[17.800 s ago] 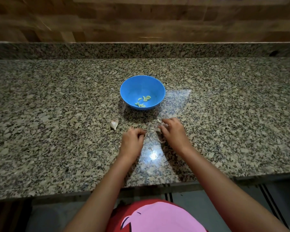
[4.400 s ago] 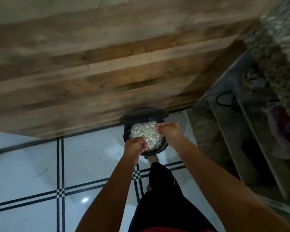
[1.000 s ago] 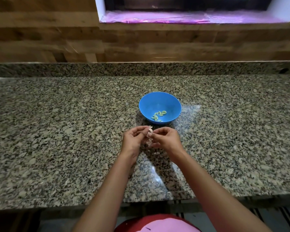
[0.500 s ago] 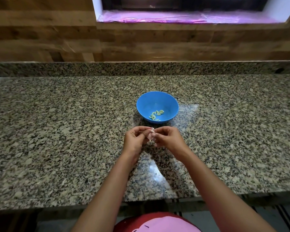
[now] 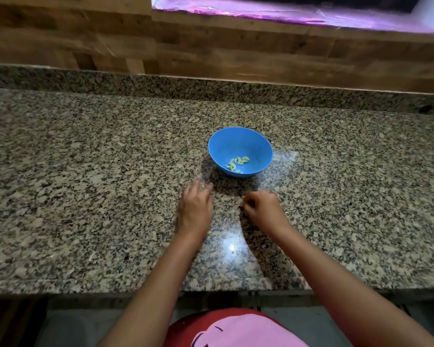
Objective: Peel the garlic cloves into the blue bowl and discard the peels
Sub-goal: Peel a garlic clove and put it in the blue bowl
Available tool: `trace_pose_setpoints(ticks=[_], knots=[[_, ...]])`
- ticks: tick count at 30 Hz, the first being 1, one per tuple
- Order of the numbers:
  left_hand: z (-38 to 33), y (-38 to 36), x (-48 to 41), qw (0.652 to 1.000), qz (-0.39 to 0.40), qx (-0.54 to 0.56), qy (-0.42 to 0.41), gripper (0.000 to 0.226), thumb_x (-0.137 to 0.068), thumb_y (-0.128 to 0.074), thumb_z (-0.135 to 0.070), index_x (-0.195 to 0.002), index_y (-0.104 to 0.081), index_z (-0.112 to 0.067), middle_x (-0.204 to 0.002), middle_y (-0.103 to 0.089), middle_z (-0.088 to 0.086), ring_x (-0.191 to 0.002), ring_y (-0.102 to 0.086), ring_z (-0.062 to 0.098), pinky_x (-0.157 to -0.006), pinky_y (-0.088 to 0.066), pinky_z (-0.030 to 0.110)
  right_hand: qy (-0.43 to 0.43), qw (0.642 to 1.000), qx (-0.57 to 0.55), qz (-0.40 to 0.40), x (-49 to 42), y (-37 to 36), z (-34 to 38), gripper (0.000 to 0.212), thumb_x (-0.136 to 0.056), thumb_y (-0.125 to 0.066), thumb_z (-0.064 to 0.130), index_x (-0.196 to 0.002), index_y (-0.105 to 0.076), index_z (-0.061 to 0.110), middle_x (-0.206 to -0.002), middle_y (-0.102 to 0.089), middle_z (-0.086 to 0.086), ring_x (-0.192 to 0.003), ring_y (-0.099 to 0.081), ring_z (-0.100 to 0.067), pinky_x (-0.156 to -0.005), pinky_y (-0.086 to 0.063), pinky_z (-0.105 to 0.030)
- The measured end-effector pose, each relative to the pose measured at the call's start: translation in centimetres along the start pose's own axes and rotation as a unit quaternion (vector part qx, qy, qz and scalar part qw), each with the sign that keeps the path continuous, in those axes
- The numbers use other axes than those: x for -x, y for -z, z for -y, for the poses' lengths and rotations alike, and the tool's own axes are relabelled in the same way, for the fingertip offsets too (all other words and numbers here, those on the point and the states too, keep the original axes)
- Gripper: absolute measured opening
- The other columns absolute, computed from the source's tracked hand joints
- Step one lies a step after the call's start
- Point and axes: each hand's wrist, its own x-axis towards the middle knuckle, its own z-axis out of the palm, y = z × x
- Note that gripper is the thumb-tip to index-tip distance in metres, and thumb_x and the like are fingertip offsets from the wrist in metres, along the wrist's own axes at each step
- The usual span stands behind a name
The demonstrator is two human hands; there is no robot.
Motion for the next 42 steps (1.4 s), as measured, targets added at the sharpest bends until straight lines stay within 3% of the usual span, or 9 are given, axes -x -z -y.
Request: trace_pose_setpoints(ticks=[4,7,10,13,19,23,28,35,42], knots=[[-1.1,-1.0,1.9,0.989,0.000,0.040,-0.144,0.033,-0.093,-0.054,-0.011,-0.125,-0.058,-0.008,-0.132,-0.054,0.009,-0.127,-0.043,0.024,-0.105,-0.024,0.022,0.019,1.000,-0.002,0.017,0.0,-0.2,-0.3,0.012,-0.089,-0.061,0.016,-0.089,-0.066,0.005,-0.087,-0.064,-0.005,-0.078,-0.058,-0.016,-0.073,-0.049,-0.028],[-2.1,-1.0,1.9,0.972,0.065,0.226,-0.018,0.026,-0.092,-0.057,-0.012,-0.116,-0.065,-0.008,-0.114,-0.061,0.001,-0.106,-0.052,0.009,-0.089,-0.034,0.003,-0.067,0.977,-0.203,0.026,0.2,-0.3,0.5,0.003,-0.087,-0.065,0.015,-0.084,-0.066,0.014,-0.079,-0.068,-0.004,-0.071,-0.065,-0.018,-0.069,-0.057,-0.035],[-2.3,-0.7,1.2,0.904,0.096,0.401,0.115,0.012,-0.087,-0.064,-0.009,-0.097,-0.070,-0.008,-0.091,-0.070,0.004,-0.084,-0.066,0.012,-0.072,-0.052,0.013,-0.125,0.913,-0.384,0.056,0.8,-0.2,1.4,0.003,-0.086,-0.066,0.010,-0.084,-0.068,0.012,-0.075,-0.069,-0.011,-0.063,-0.063,-0.020,-0.066,-0.057,-0.036],[-2.4,-0.4,0.9,0.861,0.106,0.464,0.176,0.011,-0.086,-0.063,-0.003,-0.082,-0.067,-0.012,-0.080,-0.070,0.005,-0.073,-0.066,0.015,-0.071,-0.056,0.026,-0.110,0.913,-0.389,0.047,1.0,-0.3,1.5,0.006,-0.087,-0.063,0.005,-0.089,-0.069,0.006,-0.073,-0.069,-0.010,-0.061,-0.063,-0.016,-0.064,-0.057,-0.029],[-2.3,-0.4,0.2,0.881,0.110,0.425,0.173,0.009,-0.090,-0.059,-0.004,-0.083,-0.063,-0.010,-0.080,-0.067,0.004,-0.070,-0.063,0.011,-0.068,-0.055,0.022,-0.080,0.952,-0.296,0.000,1.3,-1.1,1.5,0.007,-0.088,-0.064,0.010,-0.089,-0.068,0.016,-0.074,-0.069,0.001,-0.063,-0.067,-0.014,-0.062,-0.058,-0.025],[-0.7,-0.4,0.3,0.991,0.049,0.118,0.034,0.017,-0.093,-0.053,-0.008,-0.104,-0.066,-0.005,-0.104,-0.063,0.011,-0.097,-0.057,0.018,-0.080,-0.047,0.023,-0.042,0.990,-0.131,-0.034,0.6,-1.1,0.4,0.008,-0.088,-0.064,0.016,-0.091,-0.068,0.010,-0.079,-0.065,0.001,-0.072,-0.062,-0.013,-0.067,-0.051,-0.021],[-0.2,-1.5,2.2,0.999,-0.004,0.034,-0.041,0.039,-0.096,-0.043,-0.003,-0.135,-0.047,-0.005,-0.134,-0.049,0.009,-0.124,-0.041,0.020,-0.098,-0.039,0.020,0.073,0.997,-0.004,-0.017,0.6,-1.7,-0.9,0.003,-0.082,-0.065,0.004,-0.081,-0.062,0.003,-0.081,-0.059,-0.007,-0.075,-0.055,-0.020,-0.067,-0.042,-0.025],[-0.1,-2.7,2.9,0.992,-0.001,0.013,-0.124,0.028,-0.090,-0.055,-0.003,-0.117,-0.061,0.002,-0.115,-0.061,0.016,-0.110,-0.053,0.030,-0.093,-0.047,0.039,0.150,0.988,0.020,-0.044,0.5,-2.4,-1.3,0.017,-0.072,-0.069,-0.006,-0.067,-0.054,0.001,-0.067,-0.052,-0.008,-0.062,-0.044,-0.017,-0.056,-0.031,-0.021],[-0.1,-2.5,3.1,0.991,-0.009,0.074,-0.113,0.028,-0.092,-0.053,-0.005,-0.118,-0.060,0.001,-0.116,-0.059,0.014,-0.112,-0.050,0.026,-0.096,-0.042,0.032,-0.054,0.982,-0.182,-0.019,0.4,-2.0,-1.4,0.004,-0.086,-0.064,0.009,-0.087,-0.068,0.007,-0.083,-0.067,-0.004,-0.078,-0.062,-0.016,-0.072,-0.050,-0.026]])
